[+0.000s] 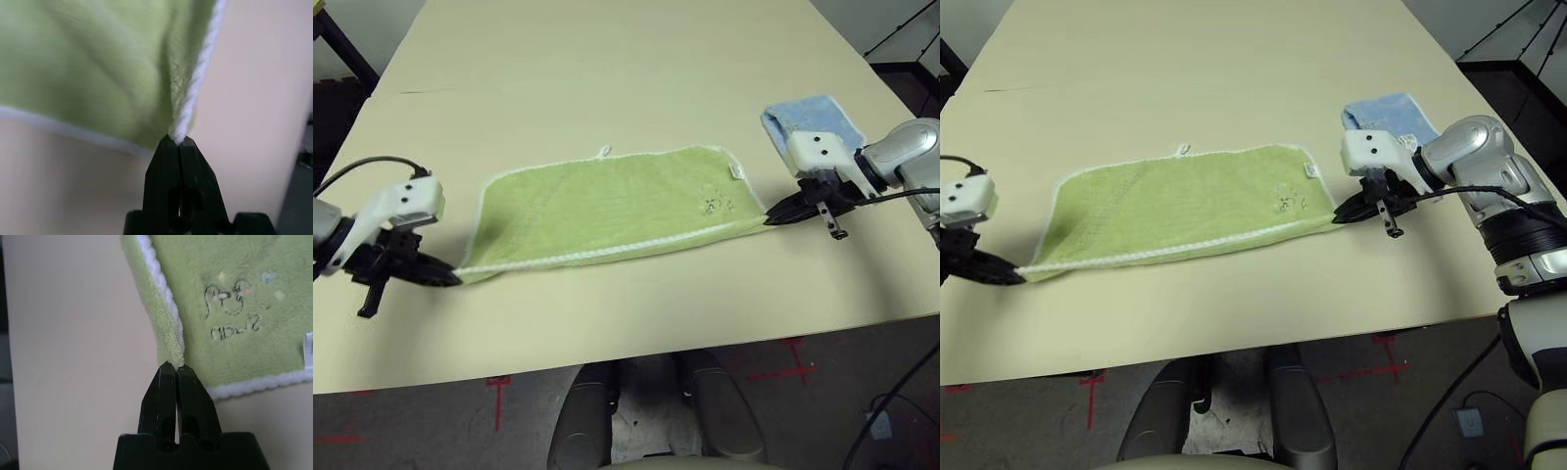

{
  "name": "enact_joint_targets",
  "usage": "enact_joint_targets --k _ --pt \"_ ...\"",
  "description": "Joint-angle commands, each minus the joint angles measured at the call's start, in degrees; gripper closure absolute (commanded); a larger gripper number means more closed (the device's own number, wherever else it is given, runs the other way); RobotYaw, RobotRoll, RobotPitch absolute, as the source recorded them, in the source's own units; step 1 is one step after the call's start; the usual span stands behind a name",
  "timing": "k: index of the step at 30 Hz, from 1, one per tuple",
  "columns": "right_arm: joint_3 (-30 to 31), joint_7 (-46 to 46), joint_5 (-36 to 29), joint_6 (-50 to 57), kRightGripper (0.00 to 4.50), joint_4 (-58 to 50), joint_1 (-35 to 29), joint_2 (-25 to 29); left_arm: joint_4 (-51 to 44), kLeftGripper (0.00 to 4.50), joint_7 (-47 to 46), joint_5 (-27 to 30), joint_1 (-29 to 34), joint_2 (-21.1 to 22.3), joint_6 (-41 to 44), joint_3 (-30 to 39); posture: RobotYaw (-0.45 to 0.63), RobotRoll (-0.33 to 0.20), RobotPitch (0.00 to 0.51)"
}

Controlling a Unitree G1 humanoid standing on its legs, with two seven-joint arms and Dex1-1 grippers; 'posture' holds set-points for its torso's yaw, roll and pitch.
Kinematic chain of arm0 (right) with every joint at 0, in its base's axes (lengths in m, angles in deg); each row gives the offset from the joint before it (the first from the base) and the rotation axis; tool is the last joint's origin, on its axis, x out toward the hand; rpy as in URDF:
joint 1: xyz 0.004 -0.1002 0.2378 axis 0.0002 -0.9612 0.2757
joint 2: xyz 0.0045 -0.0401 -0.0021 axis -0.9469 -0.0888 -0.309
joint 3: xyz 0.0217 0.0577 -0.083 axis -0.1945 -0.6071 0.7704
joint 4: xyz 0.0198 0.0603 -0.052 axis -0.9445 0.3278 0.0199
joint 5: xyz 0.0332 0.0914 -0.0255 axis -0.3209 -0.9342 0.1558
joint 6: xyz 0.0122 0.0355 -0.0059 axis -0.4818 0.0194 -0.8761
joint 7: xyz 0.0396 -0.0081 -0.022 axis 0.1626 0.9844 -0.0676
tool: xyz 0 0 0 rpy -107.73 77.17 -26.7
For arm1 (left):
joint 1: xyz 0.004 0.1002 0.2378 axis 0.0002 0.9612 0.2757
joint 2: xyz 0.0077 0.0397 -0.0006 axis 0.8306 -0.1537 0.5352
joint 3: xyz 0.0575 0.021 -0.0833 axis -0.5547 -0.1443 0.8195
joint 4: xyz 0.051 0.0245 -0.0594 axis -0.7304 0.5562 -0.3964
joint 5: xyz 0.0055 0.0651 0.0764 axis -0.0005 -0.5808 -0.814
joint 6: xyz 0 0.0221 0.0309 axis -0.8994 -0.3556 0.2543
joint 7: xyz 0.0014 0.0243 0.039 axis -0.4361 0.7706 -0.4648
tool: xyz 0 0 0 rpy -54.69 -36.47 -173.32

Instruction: Fold the towel and set it aside.

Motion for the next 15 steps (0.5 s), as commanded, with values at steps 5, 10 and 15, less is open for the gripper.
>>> enact_joint_targets --k 5,10,15 --pt "-4.25 -5.71 2.62 -5.08 4.5 13.8 5.23 -2.79 13.38 4.49 0.94 -8.34 -12.33 -4.44 -2.66 -2.02 -0.04 0.0 0.233" --pt "-4.23 -12.73 6.92 -14.31 4.5 24.58 9.45 -5.03 19.65 4.49 0.82 -12.16 -16.93 -6.4 -5.18 -2.67 -0.04 0.0 0.232" --pt "-3.59 -21.22 10.88 -20.24 4.5 32.18 12.15 -8.01 26.8 4.49 -2.43 -15.86 -21.36 -9.42 -8.53 -3.1 -0.04 0.0 0.235"
